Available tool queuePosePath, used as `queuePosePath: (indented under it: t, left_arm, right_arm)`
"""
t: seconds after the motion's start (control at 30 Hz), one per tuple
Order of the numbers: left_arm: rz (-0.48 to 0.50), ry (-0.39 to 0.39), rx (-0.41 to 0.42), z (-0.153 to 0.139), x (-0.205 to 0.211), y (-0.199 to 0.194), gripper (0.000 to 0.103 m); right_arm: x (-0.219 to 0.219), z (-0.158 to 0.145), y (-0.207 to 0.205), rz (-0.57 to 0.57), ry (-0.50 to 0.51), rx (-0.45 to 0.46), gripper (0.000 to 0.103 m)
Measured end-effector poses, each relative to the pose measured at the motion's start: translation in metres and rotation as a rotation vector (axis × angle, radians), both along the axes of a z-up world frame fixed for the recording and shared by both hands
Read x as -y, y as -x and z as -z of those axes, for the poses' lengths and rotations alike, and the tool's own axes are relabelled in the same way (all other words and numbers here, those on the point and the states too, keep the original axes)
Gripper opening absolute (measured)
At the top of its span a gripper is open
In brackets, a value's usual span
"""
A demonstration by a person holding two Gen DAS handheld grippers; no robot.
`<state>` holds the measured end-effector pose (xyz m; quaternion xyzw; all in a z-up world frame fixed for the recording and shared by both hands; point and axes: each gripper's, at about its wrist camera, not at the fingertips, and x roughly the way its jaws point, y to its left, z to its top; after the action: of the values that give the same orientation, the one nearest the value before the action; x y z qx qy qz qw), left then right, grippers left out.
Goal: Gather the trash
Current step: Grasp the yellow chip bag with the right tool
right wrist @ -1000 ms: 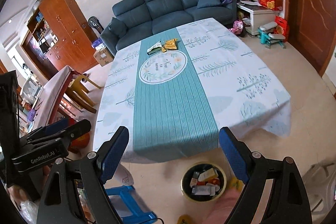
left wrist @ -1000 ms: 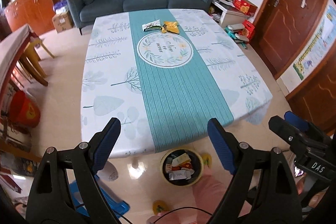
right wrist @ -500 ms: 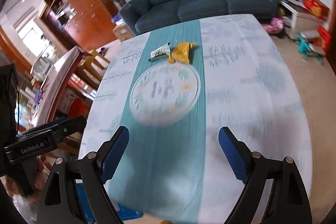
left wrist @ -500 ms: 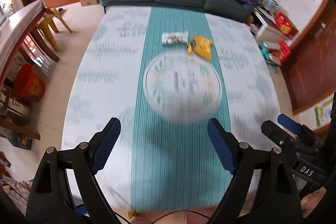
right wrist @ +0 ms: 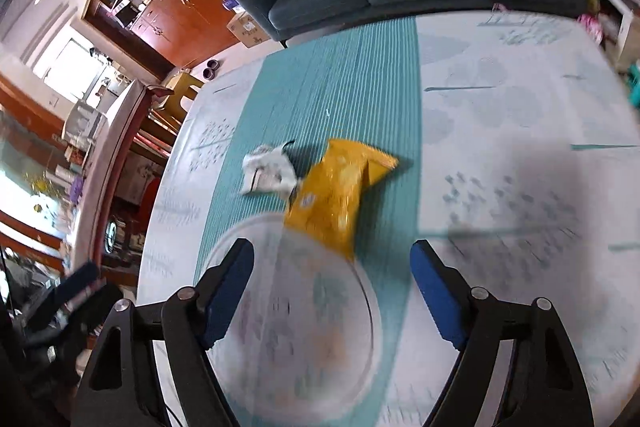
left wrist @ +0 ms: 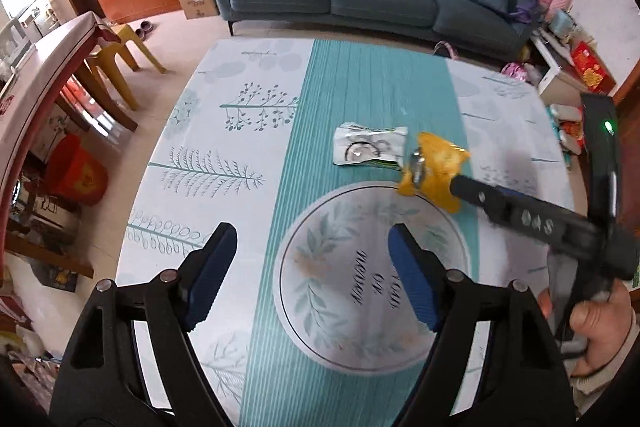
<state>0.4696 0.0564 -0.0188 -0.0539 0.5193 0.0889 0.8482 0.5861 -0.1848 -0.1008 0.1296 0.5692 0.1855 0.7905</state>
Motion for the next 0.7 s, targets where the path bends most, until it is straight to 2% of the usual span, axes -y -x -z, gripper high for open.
queuePosePath:
  t: [0.13,0.2,0.23,0.3,0.4,0.63,0.7]
  left_arm:
    - [-0.006,0.02,-0.045,0.019,-0.004,-0.019,0.076]
    - [-0.013,0.037,-0.051,0.025,-0.006,-0.024,0.076]
    - [-0.014,0.044,-0.053,0.027,-0.006,-0.027,0.076]
    - [-0.004,0.054,-0.059,0.032,-0.004,-0.034,0.076]
    - [0.055,0.024,-0.061,0.037,0.003,-0.044,0.076]
    - [0.275,-0.161,-0.097,0.06,0.029,-0.083,0.076]
    - [0.331,-0.191,-0.104,0.065,0.037,-0.094,0.076]
  right_arm:
    - [-0.011,0.029,-0.035,-0.003,0.01,-0.031,0.068]
    - [-0.016,0.039,-0.045,-0.025,0.025,-0.034,0.052]
    - [-0.019,0.043,-0.047,-0.041,0.036,-0.031,0.05]
    - [-0.024,0.044,-0.046,-0.066,0.064,0.002,0.034]
    - [-0.022,0.051,-0.049,-0.085,0.061,-0.002,0.014]
    - [0.015,0.05,-0.055,-0.05,0.01,0.014,0.012]
    - [0.029,0.05,-0.061,-0.03,-0.004,0.016,0.011]
